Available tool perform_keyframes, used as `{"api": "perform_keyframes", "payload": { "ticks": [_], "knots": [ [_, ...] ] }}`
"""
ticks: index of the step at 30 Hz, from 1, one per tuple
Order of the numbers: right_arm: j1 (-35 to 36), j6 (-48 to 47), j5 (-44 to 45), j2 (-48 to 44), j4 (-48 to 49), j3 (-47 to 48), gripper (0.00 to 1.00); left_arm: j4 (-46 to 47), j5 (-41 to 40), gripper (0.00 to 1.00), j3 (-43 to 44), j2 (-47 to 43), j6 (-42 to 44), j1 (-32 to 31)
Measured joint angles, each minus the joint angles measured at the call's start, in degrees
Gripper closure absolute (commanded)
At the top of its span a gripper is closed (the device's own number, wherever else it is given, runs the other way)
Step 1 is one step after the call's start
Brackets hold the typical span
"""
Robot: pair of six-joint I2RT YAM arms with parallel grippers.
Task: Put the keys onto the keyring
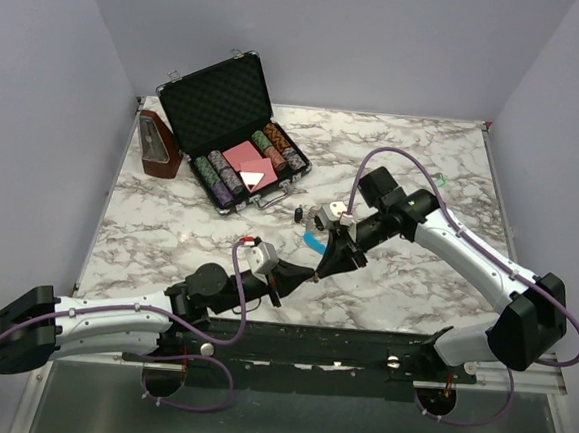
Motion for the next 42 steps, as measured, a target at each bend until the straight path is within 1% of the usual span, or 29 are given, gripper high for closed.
{"api": "perform_keyframes", "payload": {
  "ticks": [6,7,9,10,14,15,16,17,18,19,21,24,26,30,34,36,37,38,40,42],
  "knots": [
    [0.0,1.6,-0.2,0.0,1.1,0.0,0.84,0.4,-0.2,1.00,-0.2,0.1,-0.3,0.0],
    [0.0,1.9,-0.2,0.0,1.3,0.0,0.87,0.4,-0.3,1.00,-0.2,0.1,-0.3,0.0],
    [0.0,2.4,-0.2,0.0,1.7,0.0,0.97,0.5,-0.6,1.00,-0.4,0.1,-0.4,0.0],
    [0.0,2.6,-0.2,0.0,1.9,0.0,0.99,0.5,-0.7,1.00,-0.4,0.1,-0.5,0.0],
    [-0.1,3.3,-0.2,0.0,2.2,0.0,0.99,0.5,-0.9,1.00,-0.4,0.1,-0.9,0.0],
    [-0.1,3.4,-0.2,0.0,2.2,0.0,0.99,0.5,-0.9,0.98,-0.4,0.1,-1.0,0.0],
    [-0.1,3.5,-0.2,0.0,2.2,0.0,0.99,0.6,-0.9,0.83,-0.5,0.1,-1.1,0.0],
    [-0.1,3.5,-0.1,0.0,2.2,0.0,0.99,0.7,-1.0,0.63,-0.5,0.1,-1.2,0.0],
    [-0.1,3.6,0.0,0.0,2.2,0.0,0.99,0.8,-1.2,0.49,-0.7,0.0,-1.3,0.0],
    [-0.1,3.6,0.4,0.0,2.1,0.0,0.99,0.8,-1.6,0.42,-0.9,-0.3,-1.3,0.0],
    [-0.2,3.1,2.2,0.0,1.0,0.0,0.99,0.1,-2.8,0.35,-1.8,-2.4,-1.6,0.0],
    [-0.4,1.2,7.6,0.0,-2.5,0.1,0.99,-4.1,-5.2,0.28,-3.0,-9.8,-0.9,0.0],
    [-1.3,-1.2,12.6,0.0,-6.6,0.4,0.99,-7.8,-6.8,0.26,-3.0,-15.3,-0.2,0.0],
    [-7.2,-6.1,23.5,-0.6,-14.8,0.8,0.99,-19.9,-10.5,0.25,-1.9,-29.4,2.8,0.2],
    [-12.5,-8.7,38.9,-3.5,-18.1,-0.5,0.99,-32.4,-13.1,0.24,2.1,-38.1,5.9,0.4],
    [-13.7,-9.5,46.8,-5.2,-19.2,-2.4,0.99,-36.0,-14.1,0.24,3.5,-40.7,7.0,0.4],
    [-15.5,-10.6,57.6,-5.8,-20.9,-5.9,0.99,-38.9,-14.6,0.24,3.8,-41.9,8.2,0.4],
    [-15.5,-10.6,57.6,-5.8,-20.9,-5.9,0.99,-39.2,-14.6,0.24,3.8,-41.9,8.2,0.4],
    [-17.5,-10.8,62.9,-4.4,-21.0,-7.7,0.99,-40.8,-14.6,0.24,3.9,-41.2,8.7,0.4],
    [-19.2,-10.5,68.1,-1.0,-20.8,-10.3,0.99,-42.0,-14.6,0.24,3.9,-39.5,9.2,0.4]
  ]
}}
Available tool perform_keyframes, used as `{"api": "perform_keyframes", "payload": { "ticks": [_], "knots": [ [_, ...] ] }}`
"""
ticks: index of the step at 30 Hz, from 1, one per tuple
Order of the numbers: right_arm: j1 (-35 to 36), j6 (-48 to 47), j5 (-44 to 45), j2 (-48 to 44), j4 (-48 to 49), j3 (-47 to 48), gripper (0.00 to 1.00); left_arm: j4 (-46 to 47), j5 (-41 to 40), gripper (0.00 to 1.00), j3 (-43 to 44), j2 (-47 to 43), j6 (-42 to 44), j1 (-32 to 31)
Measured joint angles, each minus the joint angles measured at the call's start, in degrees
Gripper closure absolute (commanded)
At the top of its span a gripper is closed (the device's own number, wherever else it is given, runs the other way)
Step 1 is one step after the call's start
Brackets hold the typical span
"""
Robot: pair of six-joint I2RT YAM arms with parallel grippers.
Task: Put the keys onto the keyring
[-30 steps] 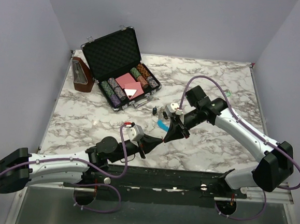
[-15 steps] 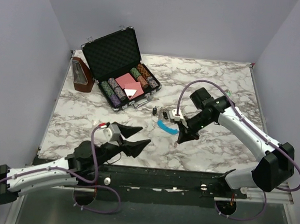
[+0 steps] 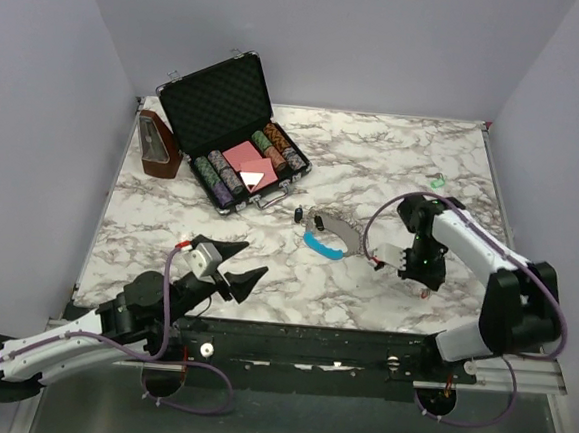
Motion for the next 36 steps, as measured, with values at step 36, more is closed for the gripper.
{"api": "perform_keyframes", "payload": {
  "ticks": [36],
  "knots": [
    [-0.9,12.5,4.9,27.7,9.4,8.2,0.76,-1.3,0.3,0.23,-0.3,0.3,1.1,0.0]
  ]
}}
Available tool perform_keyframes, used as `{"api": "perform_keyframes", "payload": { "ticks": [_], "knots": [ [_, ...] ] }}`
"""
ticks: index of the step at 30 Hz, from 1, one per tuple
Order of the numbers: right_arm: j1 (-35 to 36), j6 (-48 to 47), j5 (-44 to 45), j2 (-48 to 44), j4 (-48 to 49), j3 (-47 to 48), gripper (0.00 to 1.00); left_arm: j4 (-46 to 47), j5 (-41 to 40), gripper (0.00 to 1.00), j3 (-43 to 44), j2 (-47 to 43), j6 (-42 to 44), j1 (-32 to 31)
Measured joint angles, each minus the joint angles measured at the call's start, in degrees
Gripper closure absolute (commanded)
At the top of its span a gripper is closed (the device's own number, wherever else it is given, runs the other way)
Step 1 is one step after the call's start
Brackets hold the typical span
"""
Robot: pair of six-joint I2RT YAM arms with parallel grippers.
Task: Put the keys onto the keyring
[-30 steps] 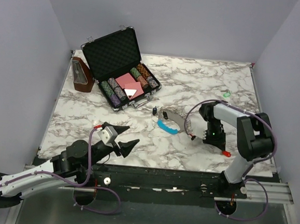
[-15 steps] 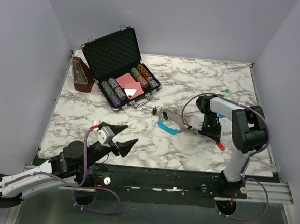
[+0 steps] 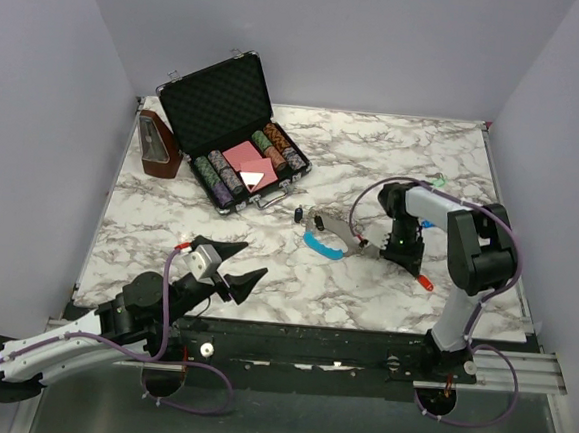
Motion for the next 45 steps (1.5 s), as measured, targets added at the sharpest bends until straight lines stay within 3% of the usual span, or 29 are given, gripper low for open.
{"api": "perform_keyframes", "payload": {
  "ticks": [5,14,20,21,22,25,29,33,40,45],
  "knots": [
    [0.0,0.3,-1.1,0.0,-0.3,2.6,0.68,0.0,0.0,0.23,0.0,0.0,0.0,0.0],
    [0.0,1.2,-7.3,-1.3,-4.2,13.5,0.64,0.0,0.0,0.21,0.0,-0.1,0.0,0.0],
    [0.0,5.1,-23.2,-6.6,-2.7,17.6,0.61,1.5,-0.2,0.04,-1.0,-0.4,-2.0,0.0],
    [-0.1,6.6,-26.7,-8.5,-0.8,17.0,0.58,1.7,-0.5,0.01,-1.3,-0.2,-3.5,0.0],
    [-0.4,8.7,-30.4,-10.9,2.1,15.8,0.48,1.9,-0.9,0.01,-1.4,0.1,-4.5,0.0],
    [-1.5,17.8,-40.3,-20.4,16.0,7.1,0.01,2.5,-1.9,0.01,-1.6,2.1,-9.4,0.0],
    [-4.9,31.3,-49.0,-28.7,34.7,-6.6,0.00,3.0,-4.0,0.01,-1.6,7.9,-16.2,0.6],
    [-6.1,38.9,-57.8,-25.7,43.8,-11.7,0.03,2.1,-3.8,0.01,-0.7,15.9,-24.3,4.0],
    [-6.1,45.7,-63.2,-26.5,56.7,-16.0,0.02,0.8,11.3,0.01,4.9,32.0,-36.4,23.6],
    [-6.1,49.7,-64.3,-26.6,60.5,-18.3,0.06,0.6,21.8,0.02,12.9,46.0,-37.7,29.0]
  ]
}}
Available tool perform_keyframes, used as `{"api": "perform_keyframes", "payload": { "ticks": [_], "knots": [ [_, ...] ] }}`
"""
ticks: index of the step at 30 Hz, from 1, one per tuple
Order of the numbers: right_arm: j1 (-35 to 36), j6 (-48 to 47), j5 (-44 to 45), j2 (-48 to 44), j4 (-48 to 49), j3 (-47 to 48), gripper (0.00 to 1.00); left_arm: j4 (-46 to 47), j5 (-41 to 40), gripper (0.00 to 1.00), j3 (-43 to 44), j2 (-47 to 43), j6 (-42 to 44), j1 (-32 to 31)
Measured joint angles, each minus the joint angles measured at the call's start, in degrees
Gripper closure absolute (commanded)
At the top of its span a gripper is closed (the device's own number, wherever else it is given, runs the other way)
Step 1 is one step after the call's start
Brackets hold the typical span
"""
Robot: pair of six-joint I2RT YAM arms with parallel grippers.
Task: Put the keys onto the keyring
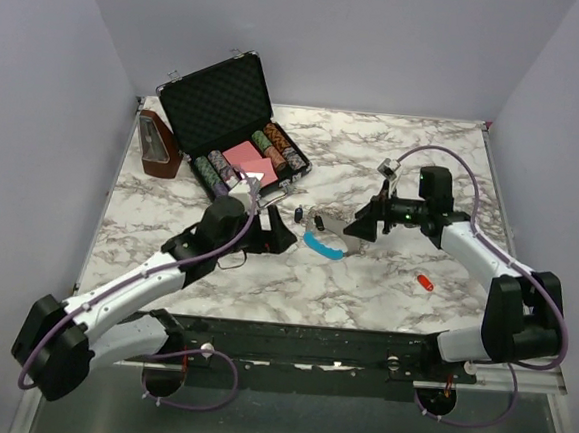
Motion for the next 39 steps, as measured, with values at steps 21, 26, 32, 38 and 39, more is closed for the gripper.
{"api": "perform_keyframes", "payload": {
  "ticks": [21,26,32,38,39],
  "knots": [
    [-2.5,-6.0,17.0,18.8,-20.3,21.2,0.45,-0.5,10.9,0.04,4.5,8.5,1.3,1.4],
    [-6.1,-13.6,16.7,18.9,-27.7,21.3,0.49,-0.7,10.9,0.04,3.3,6.4,1.4,1.4],
    [-6.3,-20.4,15.6,21.6,-34.0,21.3,0.58,-0.7,10.9,0.04,2.9,5.6,1.7,1.4],
    [-6.1,-23.8,14.7,23.6,-38.0,21.2,0.61,-0.6,10.9,0.04,2.3,5.6,1.7,1.4],
    [-6.1,-24.0,14.4,23.7,-38.3,21.0,0.60,-0.6,10.9,0.04,2.1,5.6,1.7,1.4]
  ]
}}
